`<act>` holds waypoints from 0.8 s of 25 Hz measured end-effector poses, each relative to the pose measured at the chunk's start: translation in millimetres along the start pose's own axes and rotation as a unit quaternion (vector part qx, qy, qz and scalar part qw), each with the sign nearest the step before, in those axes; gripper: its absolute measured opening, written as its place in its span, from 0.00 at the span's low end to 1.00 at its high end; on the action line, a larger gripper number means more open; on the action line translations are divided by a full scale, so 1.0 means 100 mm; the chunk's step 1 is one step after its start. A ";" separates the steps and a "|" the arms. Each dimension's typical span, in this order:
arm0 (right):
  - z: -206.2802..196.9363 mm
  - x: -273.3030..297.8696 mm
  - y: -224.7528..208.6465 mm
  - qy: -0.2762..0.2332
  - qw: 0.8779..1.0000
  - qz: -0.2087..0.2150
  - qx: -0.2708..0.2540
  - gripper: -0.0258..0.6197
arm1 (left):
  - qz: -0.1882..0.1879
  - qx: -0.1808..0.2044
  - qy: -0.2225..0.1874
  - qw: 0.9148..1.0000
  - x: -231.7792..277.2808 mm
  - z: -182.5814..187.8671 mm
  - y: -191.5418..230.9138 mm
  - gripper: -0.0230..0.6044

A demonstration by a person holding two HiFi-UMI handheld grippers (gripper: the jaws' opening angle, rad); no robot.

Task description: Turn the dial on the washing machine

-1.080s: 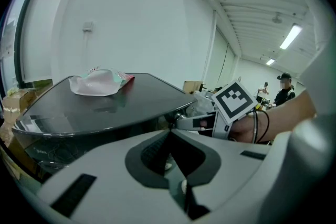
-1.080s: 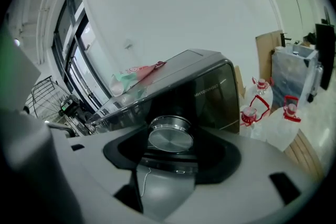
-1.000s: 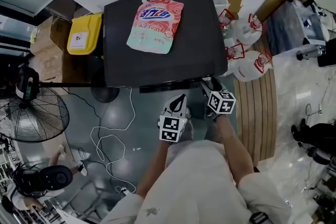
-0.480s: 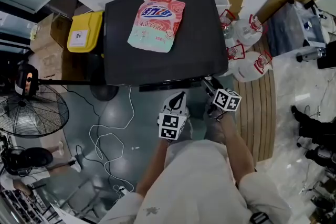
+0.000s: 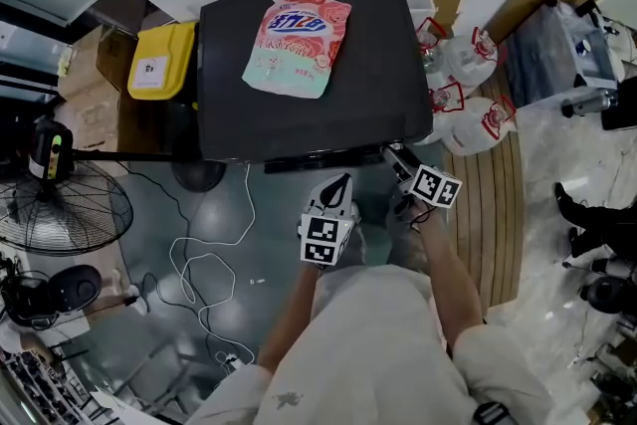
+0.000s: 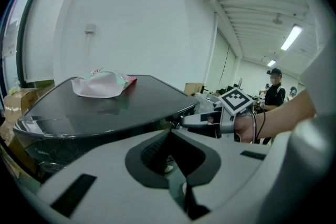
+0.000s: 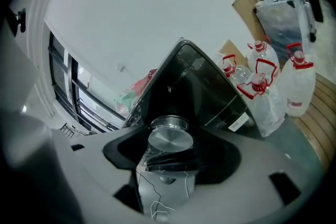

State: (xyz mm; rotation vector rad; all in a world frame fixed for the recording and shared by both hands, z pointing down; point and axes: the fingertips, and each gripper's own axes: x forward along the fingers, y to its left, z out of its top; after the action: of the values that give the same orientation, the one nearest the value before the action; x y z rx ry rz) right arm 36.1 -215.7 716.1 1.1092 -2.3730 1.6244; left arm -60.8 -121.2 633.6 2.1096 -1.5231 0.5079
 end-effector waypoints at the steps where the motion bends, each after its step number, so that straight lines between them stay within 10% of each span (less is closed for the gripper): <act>1: 0.00 0.00 0.00 -0.001 1.000 0.002 0.004 0.47 | 0.000 0.000 0.001 1.000 0.00 -0.01 0.00 0.06; 20: 0.00 0.00 -0.01 -0.023 0.993 0.053 0.100 0.47 | -0.006 -0.003 0.003 1.000 0.01 -0.03 -0.04 0.06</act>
State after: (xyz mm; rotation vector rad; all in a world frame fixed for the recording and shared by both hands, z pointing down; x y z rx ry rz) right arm 36.5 -216.2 717.1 1.0778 -2.3781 1.9306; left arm -57.0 -118.8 636.0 2.1107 -1.5052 0.5037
